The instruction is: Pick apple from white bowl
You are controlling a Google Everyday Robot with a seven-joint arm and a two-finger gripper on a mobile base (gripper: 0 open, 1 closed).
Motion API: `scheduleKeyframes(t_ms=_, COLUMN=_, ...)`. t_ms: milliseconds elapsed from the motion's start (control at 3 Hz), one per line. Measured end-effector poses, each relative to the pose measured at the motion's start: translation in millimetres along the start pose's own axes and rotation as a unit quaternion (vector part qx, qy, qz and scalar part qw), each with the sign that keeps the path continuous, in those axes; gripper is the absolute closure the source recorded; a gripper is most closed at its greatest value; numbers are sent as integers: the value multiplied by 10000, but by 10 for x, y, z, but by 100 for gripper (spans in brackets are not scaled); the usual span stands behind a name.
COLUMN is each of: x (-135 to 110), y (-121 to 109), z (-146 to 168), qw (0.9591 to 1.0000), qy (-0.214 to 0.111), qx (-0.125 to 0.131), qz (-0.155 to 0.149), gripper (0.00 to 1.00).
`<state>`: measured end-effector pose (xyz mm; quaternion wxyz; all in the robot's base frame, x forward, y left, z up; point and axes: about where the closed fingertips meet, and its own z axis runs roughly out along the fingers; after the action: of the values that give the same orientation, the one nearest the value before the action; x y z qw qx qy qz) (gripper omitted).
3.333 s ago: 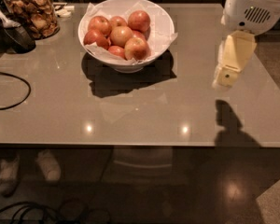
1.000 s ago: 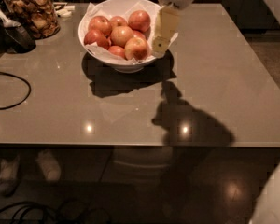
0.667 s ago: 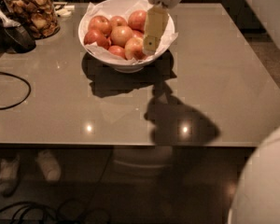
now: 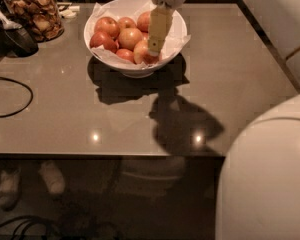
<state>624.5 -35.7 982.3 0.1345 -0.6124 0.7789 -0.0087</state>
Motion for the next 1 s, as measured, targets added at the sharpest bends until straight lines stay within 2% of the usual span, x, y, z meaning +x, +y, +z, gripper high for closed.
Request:
scheduleKeyframes(t_ms=667, x=0, y=-156, z=140, qw=9998, qy=17, qx=-73, qz=195, gripper=29)
scheduleKeyframes(t_ms=1000, x=-19, y=-180, z=251, qw=9994, qy=12, qx=-198, qz=266, gripper=33)
